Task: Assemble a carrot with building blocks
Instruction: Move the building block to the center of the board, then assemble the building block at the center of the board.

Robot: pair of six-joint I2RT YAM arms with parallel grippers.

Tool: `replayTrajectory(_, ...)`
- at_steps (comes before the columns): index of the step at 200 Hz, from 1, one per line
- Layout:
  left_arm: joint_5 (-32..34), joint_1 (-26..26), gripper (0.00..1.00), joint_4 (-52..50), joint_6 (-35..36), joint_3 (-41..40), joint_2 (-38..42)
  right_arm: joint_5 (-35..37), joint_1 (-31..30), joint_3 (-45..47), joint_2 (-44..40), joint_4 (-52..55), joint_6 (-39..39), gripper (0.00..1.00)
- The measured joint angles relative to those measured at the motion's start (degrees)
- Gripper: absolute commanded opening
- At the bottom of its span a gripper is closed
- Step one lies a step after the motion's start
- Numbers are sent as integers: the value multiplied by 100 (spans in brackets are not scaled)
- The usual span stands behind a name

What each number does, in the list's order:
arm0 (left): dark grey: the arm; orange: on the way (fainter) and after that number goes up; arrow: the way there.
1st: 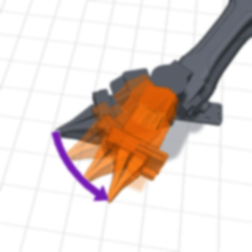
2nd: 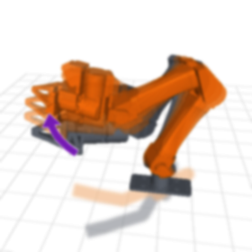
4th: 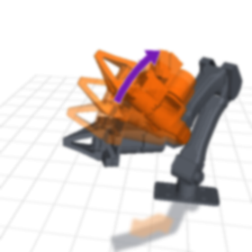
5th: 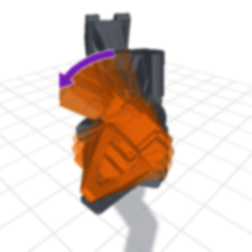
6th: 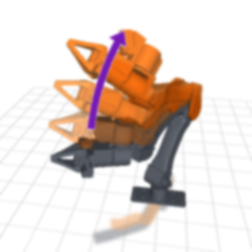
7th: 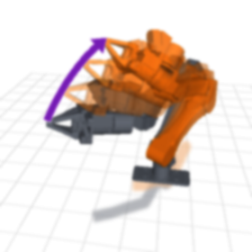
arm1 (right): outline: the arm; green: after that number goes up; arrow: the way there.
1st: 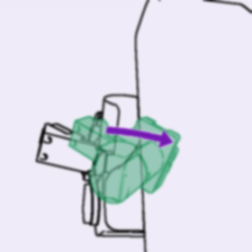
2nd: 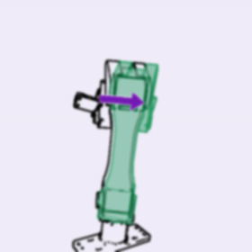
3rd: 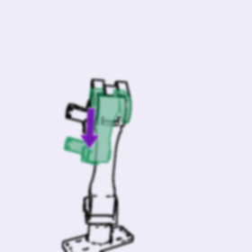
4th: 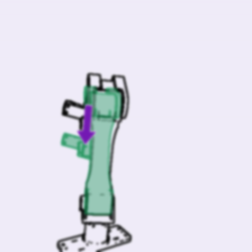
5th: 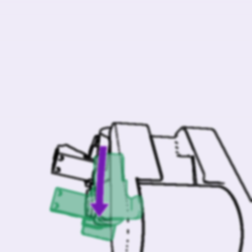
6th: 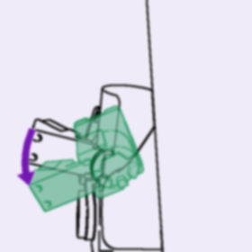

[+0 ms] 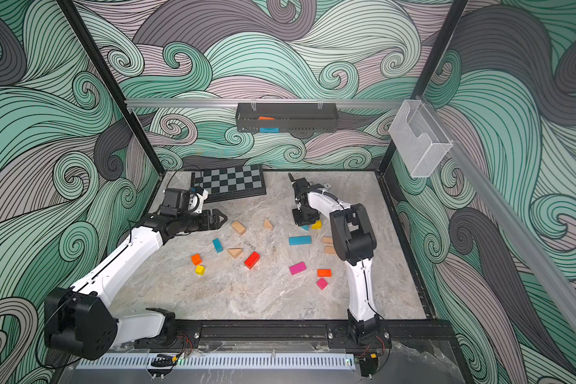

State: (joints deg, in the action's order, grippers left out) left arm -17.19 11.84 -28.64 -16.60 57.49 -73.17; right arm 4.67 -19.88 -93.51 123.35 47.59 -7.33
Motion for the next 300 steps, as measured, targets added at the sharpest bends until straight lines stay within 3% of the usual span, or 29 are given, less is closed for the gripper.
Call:
replayTrajectory(54, 0, 0, 87, 31, -59, 0, -15, 35, 2, -2, 0, -74, 369, 58)
replayTrajectory(83, 0, 11, 87, 31, -68, 0, -24, -94, -7, -26, -61, -114, 365, 64)
replayTrajectory(100, 0, 22, 88, 28, -72, 2, -24, -186, -28, -92, -184, -111, 378, 77)
replayTrajectory(113, 0, 26, 89, -9, -70, 11, -24, -225, -68, -149, -341, -114, 345, 80)
replayTrajectory(128, 4, 31, 90, -85, -70, 66, -24, -247, -144, -173, -632, -70, 291, 98)
replayTrajectory(157, 31, 31, 95, -256, -66, 238, -11, -199, -315, 24, -1368, 66, -15, 99)
replayTrajectory(199, 15, 31, 98, -337, -76, 376, 31, -632, -321, 1147, -2310, 157, -669, 99)
replayTrajectory(244, -153, 31, 98, -306, -103, 378, 20, -743, -358, 1996, -2074, 2, -925, 99)
replayTrajectory(300, -286, 31, 99, -269, -111, 376, -63, -721, -396, 2114, -1744, -452, -1241, 99)
